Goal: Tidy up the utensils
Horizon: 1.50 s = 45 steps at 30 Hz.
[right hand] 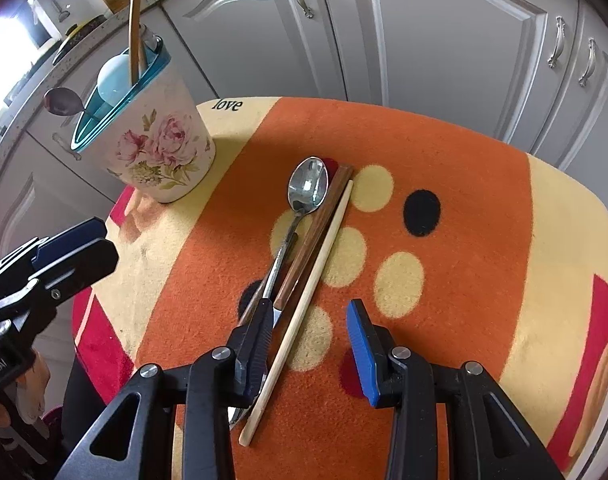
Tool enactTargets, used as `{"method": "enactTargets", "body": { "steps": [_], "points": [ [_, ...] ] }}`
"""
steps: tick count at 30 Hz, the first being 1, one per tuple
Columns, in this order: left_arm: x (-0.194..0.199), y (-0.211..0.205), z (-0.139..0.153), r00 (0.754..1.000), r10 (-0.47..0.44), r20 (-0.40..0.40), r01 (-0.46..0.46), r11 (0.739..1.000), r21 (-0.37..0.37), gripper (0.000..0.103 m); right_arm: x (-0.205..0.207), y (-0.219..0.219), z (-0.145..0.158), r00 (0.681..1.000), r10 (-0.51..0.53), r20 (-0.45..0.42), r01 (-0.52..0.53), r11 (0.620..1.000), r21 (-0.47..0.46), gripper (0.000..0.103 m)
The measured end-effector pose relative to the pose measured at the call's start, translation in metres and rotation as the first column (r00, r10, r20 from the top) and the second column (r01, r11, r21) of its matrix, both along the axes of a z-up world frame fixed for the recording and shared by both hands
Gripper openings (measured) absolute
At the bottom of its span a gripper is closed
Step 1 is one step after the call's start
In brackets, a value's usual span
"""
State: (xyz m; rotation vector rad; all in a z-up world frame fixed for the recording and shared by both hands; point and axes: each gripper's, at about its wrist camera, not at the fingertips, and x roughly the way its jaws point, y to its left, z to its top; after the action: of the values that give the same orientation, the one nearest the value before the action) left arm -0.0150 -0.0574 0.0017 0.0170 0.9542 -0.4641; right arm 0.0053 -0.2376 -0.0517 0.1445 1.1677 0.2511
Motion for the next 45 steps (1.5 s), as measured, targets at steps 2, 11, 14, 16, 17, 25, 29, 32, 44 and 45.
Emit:
{"method": "enactTargets", "body": {
  "steps": [2,11,14,16,17,25,29,32,44,45],
  "points": [
    [0.002,-0.004,-0.002,1.0,-0.006,-0.005,0.006,1.0,0.006,0.04,0.001,-0.001,-0.002,1.0,-0.005,-0.003,0.005,1.0,0.002,0.036],
    [0.011,-0.007,-0.015,0.999,0.005,-0.047,-0.005,1.0,0.012,0.04,0.014,0.001,-0.018,1.0,0.0,-0.019,-0.001,0.999,-0.051,0.036],
    [0.015,-0.007,-0.018,0.998,0.013,-0.061,-0.012,1.0,0.011,0.04,0.018,0.007,-0.018,1.0,0.011,-0.011,-0.012,0.996,-0.087,0.036],
    [0.017,-0.007,-0.02,0.997,0.016,-0.071,-0.016,1.0,0.007,0.04,0.019,0.011,-0.018,1.0,0.029,-0.008,-0.029,0.992,-0.119,0.036],
    [0.018,-0.009,-0.021,0.997,0.015,-0.077,-0.015,1.0,0.006,0.04,0.019,0.012,-0.018,0.999,0.036,-0.007,-0.037,0.991,-0.129,0.036],
    [0.026,-0.027,-0.027,0.994,-0.017,-0.104,0.018,1.0,0.005,0.04,0.009,-0.002,-0.02,0.999,0.038,-0.007,-0.038,0.967,-0.251,0.037],
    [0.037,-0.04,-0.033,0.991,-0.031,-0.133,0.031,1.0,-0.005,0.04,0.007,-0.02,-0.02,1.0,0.001,-0.017,-0.005,0.971,-0.237,0.037],
    [0.048,-0.051,-0.042,0.983,-0.043,-0.181,0.04,0.999,-0.019,0.04,0.005,-0.029,-0.02,1.0,-0.017,-0.024,0.012,0.977,-0.211,0.037],
    [0.077,-0.079,-0.065,0.965,-0.039,-0.261,0.041,0.999,0.002,0.037,-0.002,-0.044,-0.018,0.999,-0.031,-0.022,0.028,0.992,-0.122,0.04],
    [0.08,-0.08,-0.065,0.964,-0.033,-0.264,0.034,0.999,-0.002,0.037,-0.001,-0.043,-0.018,0.999,-0.03,-0.023,0.027,0.992,-0.121,0.04]
  ]
}}
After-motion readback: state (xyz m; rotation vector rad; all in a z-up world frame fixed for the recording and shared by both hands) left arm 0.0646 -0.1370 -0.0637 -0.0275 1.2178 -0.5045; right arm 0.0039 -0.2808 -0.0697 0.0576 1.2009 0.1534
